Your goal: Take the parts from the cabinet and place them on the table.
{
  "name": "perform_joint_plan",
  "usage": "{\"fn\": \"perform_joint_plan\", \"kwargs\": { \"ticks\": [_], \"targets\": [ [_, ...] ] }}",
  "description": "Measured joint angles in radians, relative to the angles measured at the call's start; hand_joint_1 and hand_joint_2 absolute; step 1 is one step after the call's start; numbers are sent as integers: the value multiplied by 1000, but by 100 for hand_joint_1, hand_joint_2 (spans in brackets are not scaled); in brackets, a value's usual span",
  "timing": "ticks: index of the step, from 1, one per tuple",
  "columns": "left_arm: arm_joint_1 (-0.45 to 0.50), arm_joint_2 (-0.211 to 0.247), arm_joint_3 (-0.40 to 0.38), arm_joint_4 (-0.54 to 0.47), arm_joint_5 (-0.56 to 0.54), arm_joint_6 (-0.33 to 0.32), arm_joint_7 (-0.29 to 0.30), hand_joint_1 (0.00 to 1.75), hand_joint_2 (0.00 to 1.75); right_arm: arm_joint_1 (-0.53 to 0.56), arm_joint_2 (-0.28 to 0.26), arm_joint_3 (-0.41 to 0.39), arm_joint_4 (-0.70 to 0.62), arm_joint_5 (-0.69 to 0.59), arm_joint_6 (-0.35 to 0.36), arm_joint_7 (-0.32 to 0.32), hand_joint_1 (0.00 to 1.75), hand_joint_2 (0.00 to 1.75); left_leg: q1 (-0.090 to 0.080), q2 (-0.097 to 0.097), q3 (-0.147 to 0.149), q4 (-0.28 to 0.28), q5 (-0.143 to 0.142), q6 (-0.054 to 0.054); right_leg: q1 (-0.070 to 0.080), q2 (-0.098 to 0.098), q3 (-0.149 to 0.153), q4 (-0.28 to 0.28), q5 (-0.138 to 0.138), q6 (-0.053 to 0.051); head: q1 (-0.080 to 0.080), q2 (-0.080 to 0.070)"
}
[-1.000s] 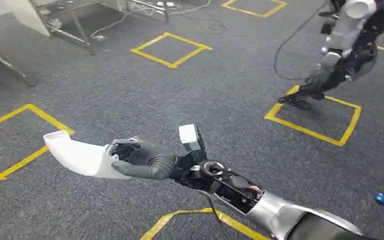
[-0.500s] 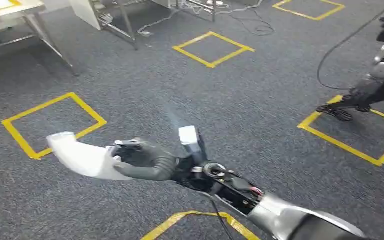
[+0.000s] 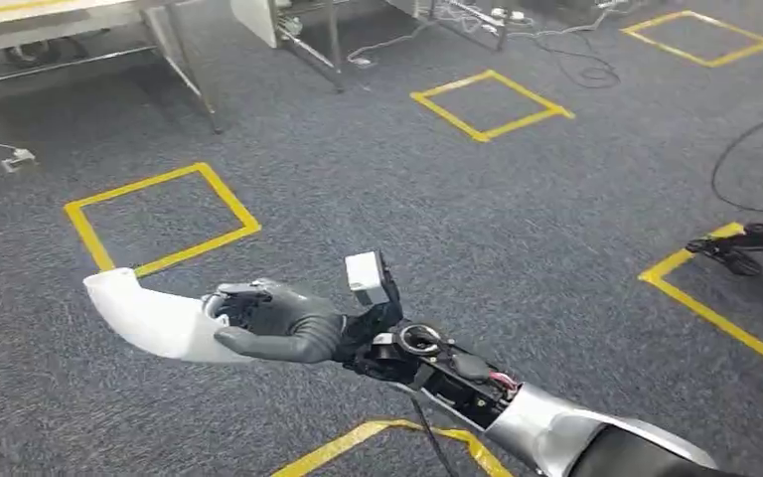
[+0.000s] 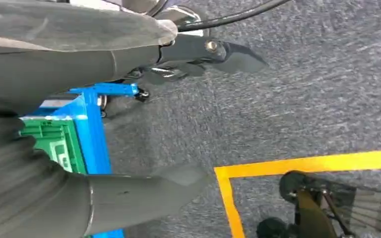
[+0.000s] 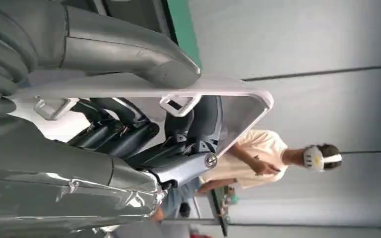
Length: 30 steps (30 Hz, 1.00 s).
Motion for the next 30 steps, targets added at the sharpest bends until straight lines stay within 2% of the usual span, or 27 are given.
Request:
{"fn": "perform_joint_plan", "kwargs": {
  "ticks": [1,2,3,4,5,6,7,8,9,11,12,13,14,15,17,18,19,20,21,22,23,24,25,27,28,29,30],
  "targets": [
    [0,0,0,0,0,0,0,0,175,2,0,0,0,0,0,0,175,175,-1,-11,-1,0,0,1,0,12,-44,93,-40,2,6,0],
    [0,0,0,0,0,0,0,0,175,4,-1,0,2,0,0,1,175,175,-2,-22,-1,0,-1,2,0,17,-85,177,-68,4,9,0],
    [0,0,0,0,0,0,0,0,175,7,-1,0,2,0,0,1,175,175,-3,-34,0,1,-1,2,0,18,-107,215,-69,3,13,0],
    [0,0,0,0,0,0,0,0,175,7,-1,2,2,0,0,1,175,175,-4,-48,1,1,-1,2,0,18,-104,199,-44,0,13,0],
    [0,0,0,0,-3,0,0,0,175,7,-1,2,2,0,-2,1,175,175,-4,-62,2,1,-1,2,0,21,-78,134,2,-4,15,0],
    [0,0,0,0,-5,0,0,0,175,6,-1,2,1,0,-3,2,175,175,-4,-77,4,2,-1,2,0,31,-36,39,56,-10,17,0],
    [0,0,0,0,-6,0,-2,0,175,6,-1,3,1,0,-3,2,175,175,-4,-90,6,2,-1,1,0,59,7,-60,106,-17,20,0],
    [-1,-4,0,0,-6,-2,-3,0,175,6,-1,3,1,0,-3,2,175,175,-6,-98,3,3,-1,-2,0,108,27,-113,113,-25,21,0],
    [-2,-4,0,0,-7,-2,-3,0,175,6,-1,3,0,0,-3,3,175,175,-6,-113,-3,7,1,-8,-3,103,34,-134,110,-24,16,0],
    [3,-2,0,0,-7,-3,-3,0,175,7,-1,3,0,0,-5,4,175,175,0,-129,-9,1,6,-22,4,87,33,-129,109,-26,18,0],
    [7,-2,0,0,-8,-3,-3,0,175,7,-1,3,0,0,-5,5,175,175,-1,-141,-9,-3,10,-31,3,76,37,-136,113,-34,17,0],
    [8,2,0,0,-8,-3,-2,0,175,6,0,3,-2,0,-5,5,175,175,0,-119,-10,3,4,-30,-8,61,43,-149,120,-41,16,0],
    [8,-2,0,1,-8,-3,-2,0,175,6,0,3,-3,0,-6,6,175,175,-7,-55,-24,33,-19,-35,-7,50,46,-153,122,-46,9,0],
    [5,-3,0,1,-8,-3,-2,0,175,6,0,3,-4,0,-6,6,175,175,-4,-25,-60,105,-63,-39,-6,37,46,-153,122,-48,-7,0],
    [1,-3,0,1,-8,-3,-2,0,175,8,0,3,-4,0,-6,8,175,175,-2,-10,-146,283,-139,-49,-5,7,43,-153,121,-50,-15,0],
    [2,-3,0,1,-8,-3,-2,0,175,9,0,3,-4,0,-6,8,175,175,0,-8,-170,333,-151,-53,-4,-6,42,-153,121,-50,-16,0],
    [3,-3,0,1,-8,-3,-2,0,175,9,0,3,-4,0,-6,9,175,175,2,-7,-168,331,-139,-55,-5,-18,42,-153,120,-49,-18,0],
    [3,-2,0,1,-8,-3,-2,0,175,9,0,4,-4,0,-6,9,175,175,4,-4,-139,277,-103,-56,-5,-31,43,-152,118,-47,-19,0],
    [3,-1,0,1,-8,-3,-1,0,175,8,0,4,-4,0,-6,10,175,175,4,5,-91,189,-62,-56,-6,-41,45,-152,116,-44,-20,0],
    [3,0,0,1,-9,-3,-1,0,175,8,0,4,-5,0,-6,11,175,175,4,29,-32,84,-20,-55,-7,-51,48,-150,113,-39,-21,0],
    [1,-1,0,1,-9,-3,-1,0,175,7,0,4,-6,0,-6,11,175,175,2,73,9,10,-8,-53,-2,-60,50,-147,108,-31,-24,0],
    [-1,0,0,1,-9,-3,-1,0,175,6,0,4,-6,0,-6,11,175,175,-7,60,11,-2,-9,-42,5,-67,47,-141,103,-25,-29,0],
    [-1,-1,0,1,-10,-3,-1,0,175,6,0,4,-6,-2,-6,11,175,175,-7,48,7,1,-10,-31,6,-74,50,-143,103,-22,-16,0],
    [2,-1,0,1,-10,-3,-1,0,175,6,0,5,-7,-2,-6,11,175,175,-9,28,4,5,-13,-20,5,-91,56,-144,98,-14,-12,0],
    [2,-1,0,1,-10,-2,-1,0,175,6,0,5,-8,-2,-6,11,175,175,-4,21,7,1,-10,-11,2,-91,55,-141,91,-5,-12,0],
    [3,-3,0,1,-11,-2,-1,0,175,5,0,5,-9,-3,-4,10,175,175,-2,16,7,1,-10,-8,-2,-42,48,-114,67,0,-6,0],
    [2,-3,0,1,-14,-2,-1,0,175,5,0,5,-9,-9,1,8,175,175,-2,13,8,1,-10,-1,-4,-7,19,-47,25,1,0,0]
  ]
}}
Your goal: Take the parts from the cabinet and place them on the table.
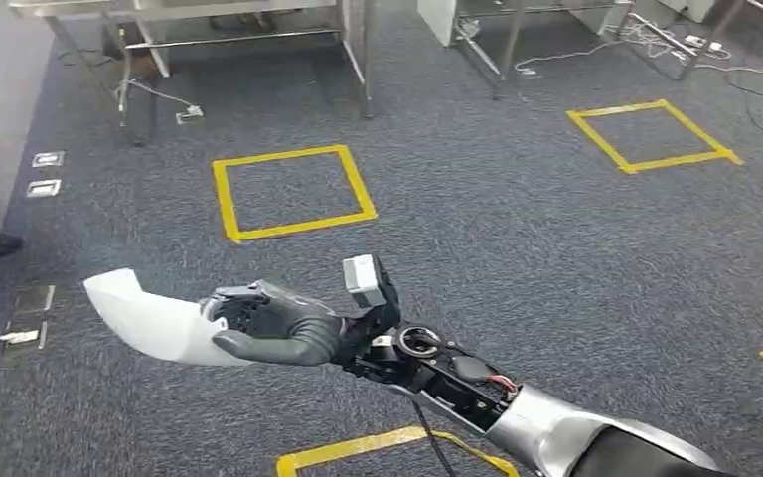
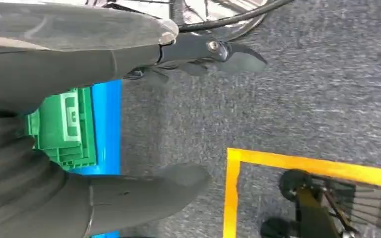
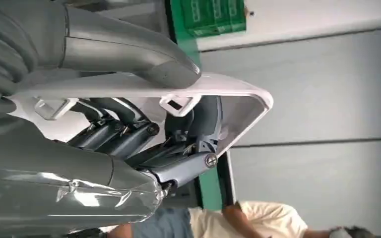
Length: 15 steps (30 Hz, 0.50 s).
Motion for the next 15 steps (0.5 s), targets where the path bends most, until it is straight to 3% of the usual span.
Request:
{"fn": "perform_joint_plan", "kwargs": {
  "ticks": [2,3,4,5,7,8,9,10,12,15],
  "targets": [
    [-1,0,0,0,-1,0,0,0,175,4,-1,0,0,-2,-2,1,175,175,-3,-11,0,0,-1,6,1,24,-85,177,-78,3,13,0],
    [-1,0,0,0,-2,0,-1,0,175,8,-2,0,1,-2,-4,2,175,175,-5,-18,1,0,-2,7,1,26,-119,243,-95,3,17,0],
    [-1,0,0,0,-4,0,-1,0,175,10,-3,0,1,-1,-5,3,175,175,-7,-24,2,1,-2,7,2,26,-131,256,-84,1,18,0],
    [-1,0,0,0,-4,0,-1,0,175,11,-4,0,1,1,-7,4,175,175,-8,-31,5,1,-3,7,2,26,-116,216,-48,-2,19,0],
    [-1,0,0,0,-7,0,-1,0,175,11,-5,-1,0,2,-10,4,175,175,-8,-42,14,1,-6,4,4,30,-37,33,61,-14,24,0],
    [-1,-1,0,0,-6,0,-1,0,175,10,-5,-1,0,2,-10,4,175,175,-8,-46,16,1,-9,1,5,38,-3,-48,98,-21,28,0],
    [-2,-3,0,0,-6,0,-1,0,175,10,-5,-1,0,2,-10,4,175,175,-14,-49,12,5,-10,-2,10,47,5,-70,90,-24,24,0],
    [-2,-3,0,0,-2,0,-1,0,175,10,-5,-1,-2,3,-11,5,175,175,-12,-51,5,6,-8,-6,11,44,6,-80,88,-25,25,0],
    [0,1,0,0,7,-7,2,0,175,12,-5,-1,-2,7,-12,7,175,175,-14,-50,3,9,-11,7,8,44,5,-85,90,-18,18,0],
    [1,-2,0,0,8,-9,10,0,175,12,-5,-1,-2,7,-13,10,175,175,-13,-48,9,3,-9,0,10,45,5,-84,89,-20,3,0]
  ]
}}
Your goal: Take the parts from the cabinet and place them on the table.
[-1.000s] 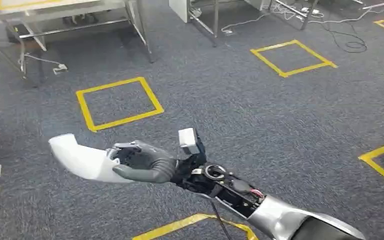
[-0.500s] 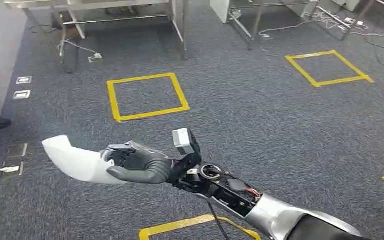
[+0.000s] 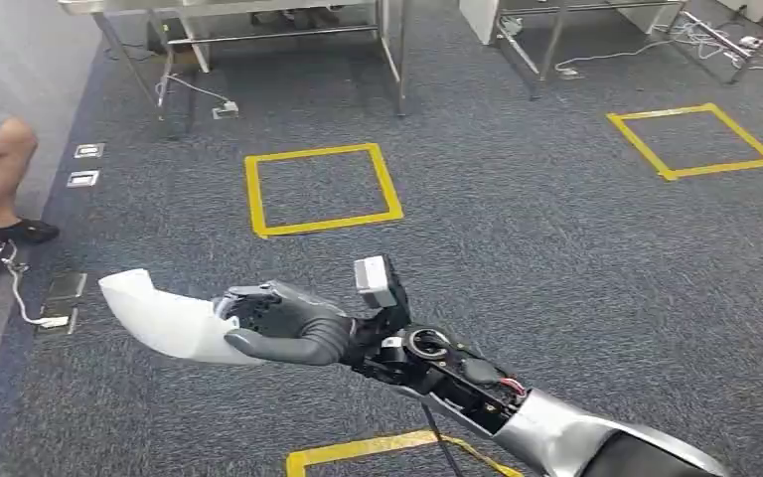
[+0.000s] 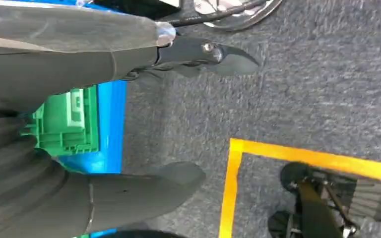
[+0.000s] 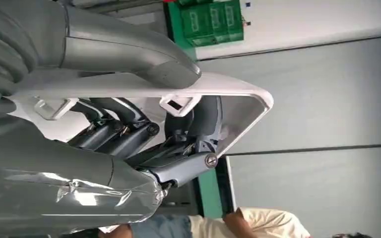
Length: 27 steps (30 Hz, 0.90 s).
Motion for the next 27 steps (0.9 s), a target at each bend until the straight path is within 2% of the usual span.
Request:
{"fn": "perform_joint_plan", "kwargs": {
  "ticks": [1,2,3,4,6,7,8,9,10,11,12,13,14,15,16,17,18,19,21,22,23,24,26,27],
  "targets": [
    [0,0,0,0,0,0,1,0,175,0,0,0,0,0,0,1,175,175,0,0,1,-2,1,-2,0,0,0,0,0,-1,-3,0],
    [-2,0,0,0,-2,-1,3,0,175,0,1,0,-4,0,-1,1,175,175,9,1,19,-34,13,9,8,-1,1,-2,-2,1,-7,0],
    [-1,0,0,0,-2,-2,3,0,175,1,-2,0,-4,0,-1,2,175,175,15,5,41,-65,21,7,5,-6,-4,20,-8,4,-4,0],
    [-1,0,0,0,-3,-3,3,0,175,-3,-3,0,-5,0,-1,2,175,175,18,7,54,-85,24,10,3,-6,-31,77,-44,7,4,0],
    [-2,0,0,0,-3,-5,3,0,175,-5,-3,0,-6,-3,-2,1,175,175,25,9,61,-89,26,4,-9,-6,-112,235,-112,20,6,0],
    [-1,0,0,0,-3,-5,3,0,175,-1,-5,0,-6,-4,-2,1,175,175,30,9,63,-89,22,-2,-18,-6,-139,285,-124,30,5,0],
    [0,0,0,0,-4,-6,3,0,175,4,-8,0,-6,-3,-2,2,175,175,38,8,66,-88,20,-10,-28,-7,-145,289,-114,39,3,0],
    [1,0,0,0,-5,-7,3,0,175,6,-9,0,-6,-3,-2,2,175,175,49,6,68,-84,15,-23,-38,-8,-128,250,-83,51,2,0],
    [1,0,0,0,-5,-8,3,0,175,6,-9,0,-6,-3,-2,2,175,175,62,4,69,-75,7,-36,-49,-10,-96,182,-41,64,3,0],
    [2,-1,0,0,-6,-8,3,0,175,6,-10,0,-6,-4,-2,2,175,175,76,2,66,-53,-8,-57,-66,-10,-47,81,13,87,4,0],
    [4,10,0,0,-7,-8,3,0,175,6,-11,0,-6,-4,-2,2,175,175,75,0,57,-30,-23,-75,-80,-2,-30,32,12,114,10,0],
    [2,15,0,-1,-9,-8,2,0,175,8,-11,1,-7,-4,-2,2,175,175,78,-5,41,-9,-32,-87,-74,20,-39,44,-3,93,21,0],
    [2,7,0,0,-9,-10,2,0,175,14,-12,1,-11,-4,-2,2,175,175,76,-5,40,-10,-24,-90,-71,15,-42,43,2,71,7,0],
    [3,8,0,0,-9,-9,2,0,175,18,-13,0,-11,-4,-6,2,175,175,78,-4,38,-25,-7,-90,-67,15,-42,32,8,63,-14,0],
    [3,8,0,1,-9,-10,2,0,175,17,-13,1,-11,-4,-6,2,175,175,79,-6,37,-34,2,-97,-65,15,-46,37,8,60,-13,0],
    [2,8,0,1,-9,-10,3,0,175,16,-12,1,-13,-4,-6,1,175,175,82,-5,42,-38,-3,-101,-64,15,-37,37,4,54,-15,0],
    [2,10,0,1,-9,-10,2,0,175,17,-13,1,-16,-4,-6,2,175,175,83,7,39,-16,-14,-98,-66,11,-23,27,-3,42,-19,0],
    [0,11,0,2,-9,-10,2,0,175,15,-13,0,-16,-4,-6,2,175,175,78,27,8,49,-35,-91,-63,6,-13,24,-8,35,-26,0],
    [-4,10,0,2,-10,-11,2,0,175,14,-13,0,-16,-4,-6,0,175,175,64,36,-118,262,-104,-88,-57,-3,4,15,-17,24,-33,0],
    [-3,10,0,2,-11,-11,2,0,175,18,-15,0,-16,-4,-8,0,175,175,61,36,-169,335,-117,-84,-52,-5,13,11,-21,19,-33,0],
    [-2,10,0,2,-12,-12,2,0,175,21,-16,0,-16,-4,-9,0,175,175,57,36,-200,360,-104,-76,-48,-6,22,8,-27,15,-33,0],
    [-1,10,0,2,-12,-13,2,0,175,22,-17,0,-16,-4,-10,0,175,175,52,36,-203,335,-67,-65,-46,-5,32,7,-34,13,-33,0],
    [1,12,0,2,-16,-14,2,0,175,22,-17,0,-17,-4,-12,0,175,175,38,36,-147,161,57,-38,-44,-2,56,7,-51,14,-33,0],
    [0,13,0,2,-19,-14,2,0,175,22,-17,0,-18,-4,-12,0,175,175,33,36,-115,65,109,-26,-44,-1,67,7,-60,18,-34,0]
  ]
}}
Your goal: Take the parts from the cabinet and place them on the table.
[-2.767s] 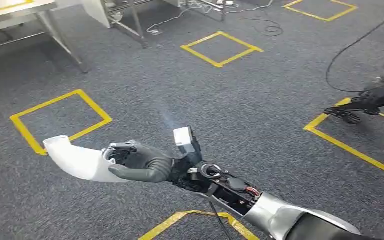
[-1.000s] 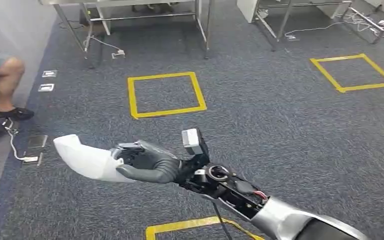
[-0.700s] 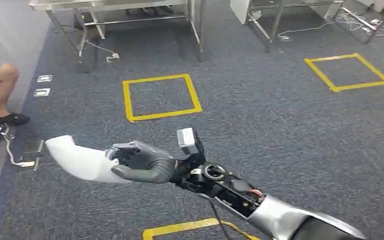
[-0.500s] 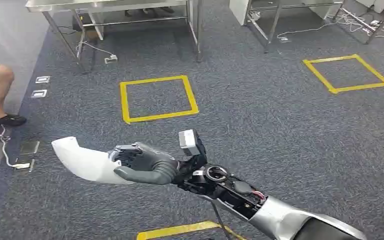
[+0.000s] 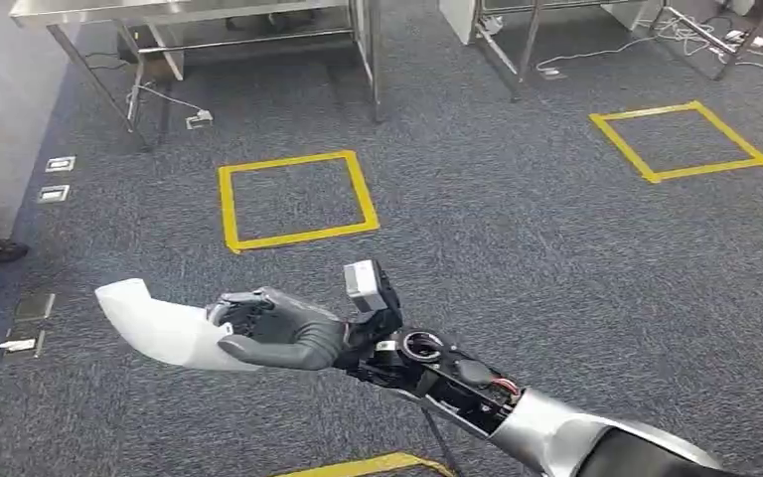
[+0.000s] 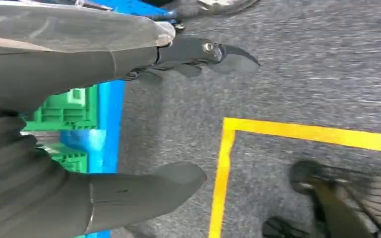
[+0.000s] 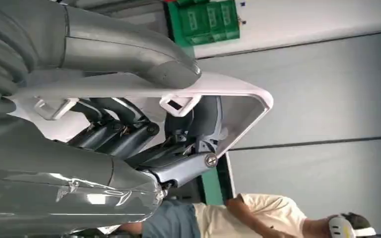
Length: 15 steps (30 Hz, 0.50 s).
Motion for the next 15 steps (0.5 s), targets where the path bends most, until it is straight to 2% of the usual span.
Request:
{"fn": "perform_joint_plan", "kwargs": {
  "ticks": [1,2,3,5,6,7,9,10,11,12,13,15],
  "targets": [
    [0,0,0,0,-2,0,0,0,175,0,0,0,0,0,0,0,175,175,-12,0,16,-6,-21,-1,11,1,0,-3,-7,8,0,0],
    [-1,0,0,0,-4,-1,-2,0,175,-1,-1,0,-3,1,0,-1,175,175,-14,0,24,-30,-32,1,9,3,-1,-3,-10,14,-3,0],
    [-3,0,0,0,-5,-1,-3,0,175,-1,-1,0,-6,0,0,-2,175,175,-14,-2,27,-39,-51,-2,9,1,-3,-4,-12,19,-3,0],
    [-3,0,0,0,-7,-2,-3,0,175,-1,-1,0,-6,1,0,-2,175,175,-15,-7,29,-37,-59,4,7,-3,8,-17,-18,29,0,0],
    [-2,0,0,0,-6,-2,-6,0,175,-1,-3,0,-10,1,0,-2,175,175,-6,-8,39,-43,-62,8,4,-15,-4,24,-36,36,8,0],
    [1,-2,0,0,-6,-4,-8,0,175,-2,-3,0,-11,1,0,-3,175,175,-10,-8,47,-45,-68,16,14,-17,-19,84,-61,33,18,0],
    [1,-2,0,0,-6,-5,-14,0,175,-5,-3,-1,-12,1,2,-4,175,175,-17,-8,56,-46,-73,25,22,-16,-93,242,-140,25,32,0],
    [1,-2,0,0,-5,-5,-16,0,175,-3,-3,-1,-12,1,2,-4,175,175,-23,-9,59,-46,-76,29,26,-16,-134,315,-168,21,39,0],
    [1,-3,0,0,-3,-5,-16,0,175,-1,-3,-1,-12,2,2,-4,175,175,-30,-10,63,-46,-78,33,30,-16,-160,351,-171,16,42,0],
    [1,-3,0,0,-3,-5,-16,0,175,0,-3,-1,-12,1,3,-4,175,175,-36,-11,67,-46,-80,36,33,-16,-162,335,-147,9,45,0],
    [1,-3,0,0,-3,-5,-16,0,175,-1,-3,-1,-12,2,3,-5,175,175,-41,-12,72,-46,-82,38,40,-16,-142,274,-99,-1,46,0],
    [1,-3,0,0,-3,-5,-16,0,175,-4,-3,-1,-13,2,3,-6,175,175,-50,-14,83,-46,-84,40,53,-14,-68,91,8,-26,51,0]
  ]
}}
